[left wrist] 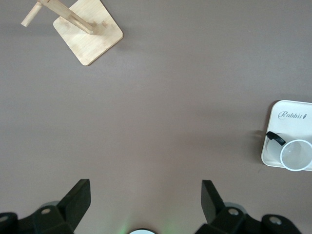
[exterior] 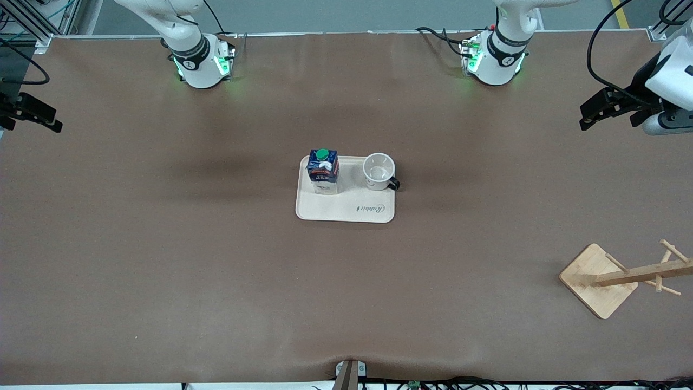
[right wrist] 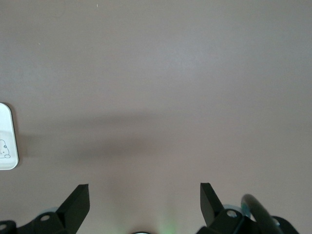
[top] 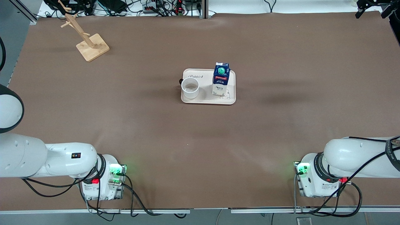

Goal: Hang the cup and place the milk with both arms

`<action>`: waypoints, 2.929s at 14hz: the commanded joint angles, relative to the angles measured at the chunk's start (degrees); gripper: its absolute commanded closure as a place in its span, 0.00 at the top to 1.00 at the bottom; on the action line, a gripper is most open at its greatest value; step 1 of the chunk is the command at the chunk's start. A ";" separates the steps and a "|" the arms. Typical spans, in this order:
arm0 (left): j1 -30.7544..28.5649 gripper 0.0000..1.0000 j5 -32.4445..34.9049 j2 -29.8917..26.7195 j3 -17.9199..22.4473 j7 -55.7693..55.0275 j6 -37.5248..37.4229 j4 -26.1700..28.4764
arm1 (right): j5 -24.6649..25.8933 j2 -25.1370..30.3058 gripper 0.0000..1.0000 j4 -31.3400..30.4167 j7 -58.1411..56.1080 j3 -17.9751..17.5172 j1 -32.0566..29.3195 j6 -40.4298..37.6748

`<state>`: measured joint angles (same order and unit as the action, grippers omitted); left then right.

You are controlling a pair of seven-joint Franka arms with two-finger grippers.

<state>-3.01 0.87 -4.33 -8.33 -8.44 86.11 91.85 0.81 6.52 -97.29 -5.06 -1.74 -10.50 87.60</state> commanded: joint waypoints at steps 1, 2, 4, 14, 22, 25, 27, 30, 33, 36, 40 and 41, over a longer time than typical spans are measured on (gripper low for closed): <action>-0.07 1.00 -0.08 0.19 0.07 0.71 -1.03 -0.97 | -0.63 0.52 1.00 1.56 0.05 -1.33 -0.76 -2.15; -0.16 1.00 -0.08 0.19 0.07 0.70 -1.03 -1.05 | -0.63 0.43 1.00 2.02 0.05 -1.42 -0.49 -1.82; 0.02 1.00 0.01 0.37 0.07 0.18 -0.94 -1.14 | -0.81 -0.10 1.00 2.02 -0.04 -1.42 -0.40 -0.07; 1.69 1.00 -0.07 7.04 -6.78 -3.94 1.08 -0.53 | -0.81 -2.21 1.00 2.46 0.31 -0.98 1.09 1.79; 7.82 1.00 0.36 13.20 -14.96 -26.41 10.64 5.61 | -0.89 -2.74 1.00 2.46 0.32 -0.98 0.30 0.47; 13.09 1.00 1.94 16.62 -15.05 -38.02 16.26 8.51 | -0.89 -2.65 1.00 2.46 -0.12 -1.16 0.65 0.73; 16.00 1.00 2.03 19.34 -15.05 -46.97 21.53 10.36 | -0.72 -2.56 1.00 2.37 -0.12 -1.24 0.66 0.82; 20.83 1.00 4.92 23.56 -15.05 -61.38 29.09 13.52 | -0.81 -3.00 1.00 2.54 0.05 -1.07 0.04 1.00; 24.00 1.00 6.34 24.89 -15.05 -72.57 32.80 17.04 | -0.89 -3.26 1.00 2.55 0.05 -1.07 -0.13 1.08; 24.98 0.92 6.34 24.98 -15.05 -77.50 39.90 22.74 | -0.37 -5.81 1.00 3.34 -0.12 -0.98 -0.22 0.56; 25.07 0.76 7.82 27.08 -14.96 -80.93 46.33 24.96 | -0.28 -7.38 1.00 4.30 -0.12 -0.98 -0.22 0.20; 25.15 0.66 10.01 28.05 -14.96 -82.51 47.13 24.96 | -0.11 -9.31 1.00 5.00 0.31 -0.98 -0.22 -0.06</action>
<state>22.04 7.37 22.51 -23.27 -87.46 130.84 116.38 0.57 0.40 -94.93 -5.05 -2.22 -9.79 88.93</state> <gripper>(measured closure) 0.229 0.000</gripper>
